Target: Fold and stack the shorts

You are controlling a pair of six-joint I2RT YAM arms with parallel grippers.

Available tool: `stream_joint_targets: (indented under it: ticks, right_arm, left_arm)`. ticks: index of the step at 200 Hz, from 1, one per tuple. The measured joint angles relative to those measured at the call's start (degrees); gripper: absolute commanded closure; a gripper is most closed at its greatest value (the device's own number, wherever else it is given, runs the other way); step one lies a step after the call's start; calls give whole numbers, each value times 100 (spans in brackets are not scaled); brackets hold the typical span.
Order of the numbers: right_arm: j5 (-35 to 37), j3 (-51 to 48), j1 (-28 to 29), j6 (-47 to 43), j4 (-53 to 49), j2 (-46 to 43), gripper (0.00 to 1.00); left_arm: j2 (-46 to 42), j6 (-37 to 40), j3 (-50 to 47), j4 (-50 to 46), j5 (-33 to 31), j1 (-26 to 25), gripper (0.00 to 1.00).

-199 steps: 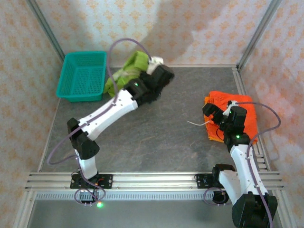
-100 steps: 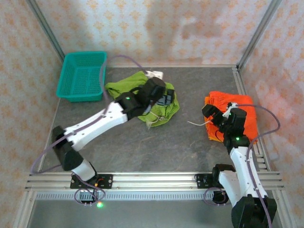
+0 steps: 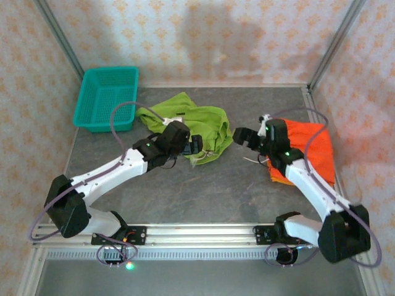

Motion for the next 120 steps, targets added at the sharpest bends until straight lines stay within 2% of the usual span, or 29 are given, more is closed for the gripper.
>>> stream_joint_targets:
  ticks: [37, 79, 101, 120]
  right_arm:
    - [363, 990, 334, -240, 15, 1353, 11]
    - [503, 1836, 496, -299, -50, 2625, 18]
    - [538, 2190, 566, -304, -57, 3115, 27]
    - [636, 2435, 586, -330, -109, 3416, 52]
  left_arm:
    - [415, -564, -424, 463, 422, 33, 3]
    - [1165, -758, -417, 979, 741, 44, 8]
    - [1561, -802, -378, 1102, 785, 46, 20]
    - [1840, -813, -291, 1137, 776, 79, 43]
